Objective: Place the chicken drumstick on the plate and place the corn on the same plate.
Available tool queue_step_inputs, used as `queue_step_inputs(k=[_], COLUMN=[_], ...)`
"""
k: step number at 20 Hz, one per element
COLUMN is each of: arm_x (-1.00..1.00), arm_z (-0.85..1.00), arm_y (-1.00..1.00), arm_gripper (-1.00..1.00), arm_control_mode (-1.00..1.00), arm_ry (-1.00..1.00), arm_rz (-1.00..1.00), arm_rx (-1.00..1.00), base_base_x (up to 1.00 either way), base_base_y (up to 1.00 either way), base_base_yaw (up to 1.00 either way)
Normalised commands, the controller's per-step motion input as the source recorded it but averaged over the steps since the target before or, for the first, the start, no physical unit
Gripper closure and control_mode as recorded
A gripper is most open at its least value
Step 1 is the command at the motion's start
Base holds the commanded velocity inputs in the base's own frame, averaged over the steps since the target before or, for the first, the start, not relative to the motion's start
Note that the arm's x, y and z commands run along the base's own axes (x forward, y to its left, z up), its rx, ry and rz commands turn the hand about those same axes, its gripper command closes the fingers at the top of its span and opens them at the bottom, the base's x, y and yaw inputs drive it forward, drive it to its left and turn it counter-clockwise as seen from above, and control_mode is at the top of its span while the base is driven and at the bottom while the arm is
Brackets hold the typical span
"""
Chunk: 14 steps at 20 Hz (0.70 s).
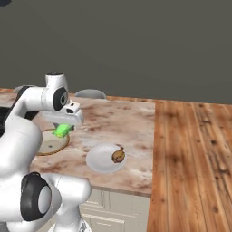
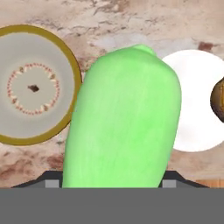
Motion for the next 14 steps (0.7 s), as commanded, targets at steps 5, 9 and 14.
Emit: queue_step_inputs(k=[5, 9, 14], arm_x=[0.0, 0.06, 0.06], arm_z=[0.0, -0.02, -0.3], arm_y=[-0.9, -0.55, -0.4], arm_gripper=[1.0, 1.0, 1.0], arm_control_mode=[-1.0, -1.0, -1.0], arm_ry=[0.0, 0.0, 0.0], arm_rz=[0.07, 0.0, 0.0], arm_rx=[0.0, 0.0, 0.0], base_base_x=[0.0, 0.0, 0.0], base_base_y=[0.0, 0.0, 0.0], base_base_yaw=[0.0, 0.0, 0.0])
